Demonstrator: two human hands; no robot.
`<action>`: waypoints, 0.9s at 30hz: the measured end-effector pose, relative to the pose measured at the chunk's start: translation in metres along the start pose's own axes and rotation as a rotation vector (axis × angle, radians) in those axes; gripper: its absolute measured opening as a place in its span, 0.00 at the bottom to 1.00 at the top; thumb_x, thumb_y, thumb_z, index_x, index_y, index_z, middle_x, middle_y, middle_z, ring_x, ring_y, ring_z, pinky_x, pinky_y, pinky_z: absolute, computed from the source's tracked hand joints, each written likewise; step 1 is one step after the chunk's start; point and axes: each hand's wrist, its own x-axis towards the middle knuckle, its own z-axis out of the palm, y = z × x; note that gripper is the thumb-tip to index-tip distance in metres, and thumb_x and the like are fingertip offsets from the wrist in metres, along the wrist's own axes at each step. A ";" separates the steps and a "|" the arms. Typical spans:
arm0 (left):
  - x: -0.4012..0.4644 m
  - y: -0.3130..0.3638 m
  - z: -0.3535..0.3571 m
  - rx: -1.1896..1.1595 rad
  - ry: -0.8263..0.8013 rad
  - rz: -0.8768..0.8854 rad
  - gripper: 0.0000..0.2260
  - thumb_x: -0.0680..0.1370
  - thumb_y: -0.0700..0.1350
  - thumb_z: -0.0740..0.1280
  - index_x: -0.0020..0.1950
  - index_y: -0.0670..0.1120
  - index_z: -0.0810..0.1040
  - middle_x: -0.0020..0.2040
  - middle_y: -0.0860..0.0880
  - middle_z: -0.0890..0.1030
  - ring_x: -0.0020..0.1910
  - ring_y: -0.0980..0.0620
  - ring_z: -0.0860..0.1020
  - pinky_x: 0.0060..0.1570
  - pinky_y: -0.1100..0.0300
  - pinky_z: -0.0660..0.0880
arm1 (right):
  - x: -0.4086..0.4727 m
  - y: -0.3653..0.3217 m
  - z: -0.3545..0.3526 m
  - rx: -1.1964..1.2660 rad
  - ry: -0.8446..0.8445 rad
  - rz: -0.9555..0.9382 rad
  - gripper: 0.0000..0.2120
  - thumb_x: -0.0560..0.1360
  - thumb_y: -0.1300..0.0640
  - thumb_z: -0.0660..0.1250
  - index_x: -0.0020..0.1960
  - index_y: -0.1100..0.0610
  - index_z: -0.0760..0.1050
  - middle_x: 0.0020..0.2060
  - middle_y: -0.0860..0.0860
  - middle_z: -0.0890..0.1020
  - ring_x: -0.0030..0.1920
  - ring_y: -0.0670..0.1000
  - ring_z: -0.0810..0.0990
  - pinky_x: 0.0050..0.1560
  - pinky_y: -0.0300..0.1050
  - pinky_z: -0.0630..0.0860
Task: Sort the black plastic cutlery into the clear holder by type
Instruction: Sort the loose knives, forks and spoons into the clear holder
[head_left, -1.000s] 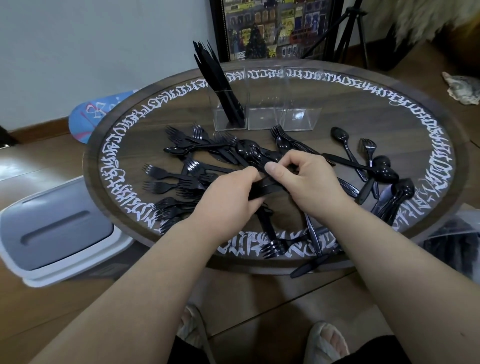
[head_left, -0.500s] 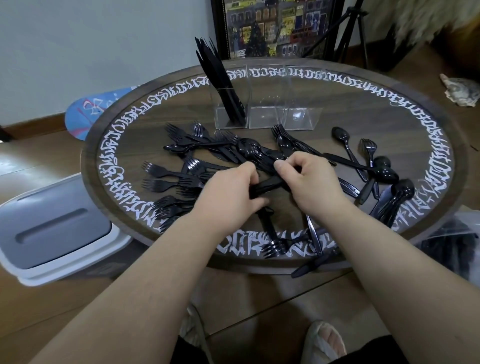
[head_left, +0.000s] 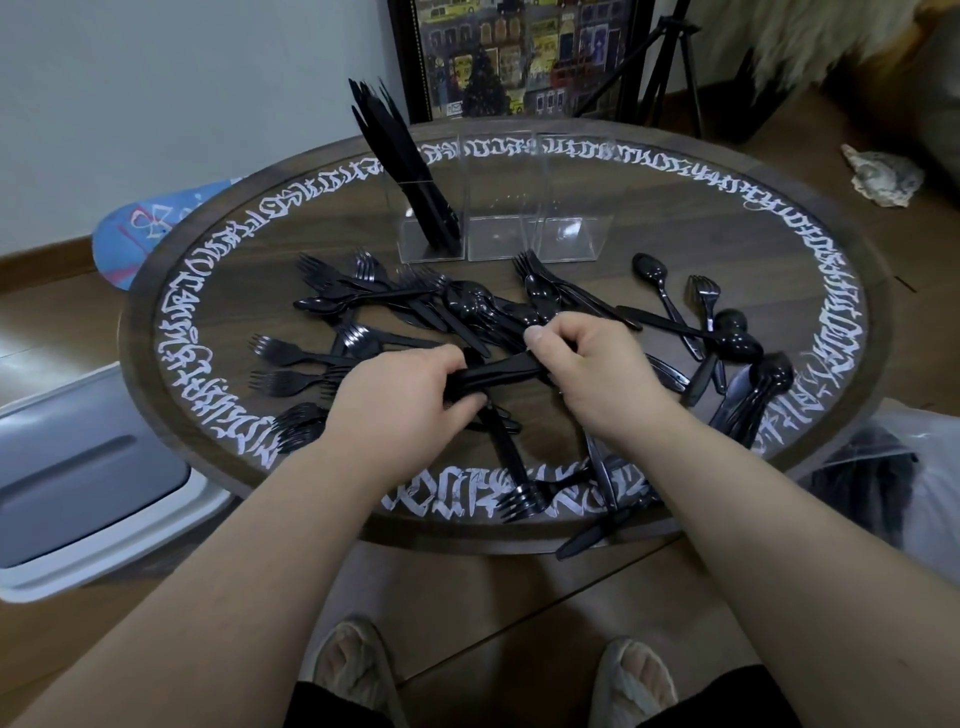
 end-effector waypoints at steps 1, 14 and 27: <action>0.000 0.001 0.001 0.019 -0.039 0.025 0.09 0.78 0.57 0.61 0.50 0.53 0.74 0.38 0.56 0.76 0.39 0.54 0.74 0.37 0.58 0.69 | 0.000 -0.001 0.000 -0.008 -0.012 -0.007 0.15 0.79 0.50 0.62 0.35 0.53 0.72 0.26 0.45 0.71 0.29 0.44 0.69 0.34 0.41 0.65; 0.008 0.005 0.008 -0.135 -0.029 -0.126 0.11 0.81 0.53 0.56 0.51 0.46 0.70 0.34 0.49 0.76 0.35 0.48 0.75 0.36 0.52 0.71 | -0.007 0.060 -0.049 -0.818 -0.050 0.010 0.19 0.79 0.56 0.55 0.68 0.48 0.71 0.66 0.49 0.72 0.59 0.57 0.65 0.62 0.48 0.65; 0.015 0.008 0.015 -0.079 0.044 -0.168 0.12 0.81 0.54 0.57 0.50 0.46 0.70 0.36 0.49 0.75 0.34 0.49 0.74 0.35 0.52 0.69 | 0.001 0.061 -0.045 -0.759 -0.228 0.073 0.24 0.82 0.45 0.48 0.76 0.49 0.55 0.77 0.42 0.52 0.77 0.54 0.38 0.71 0.68 0.40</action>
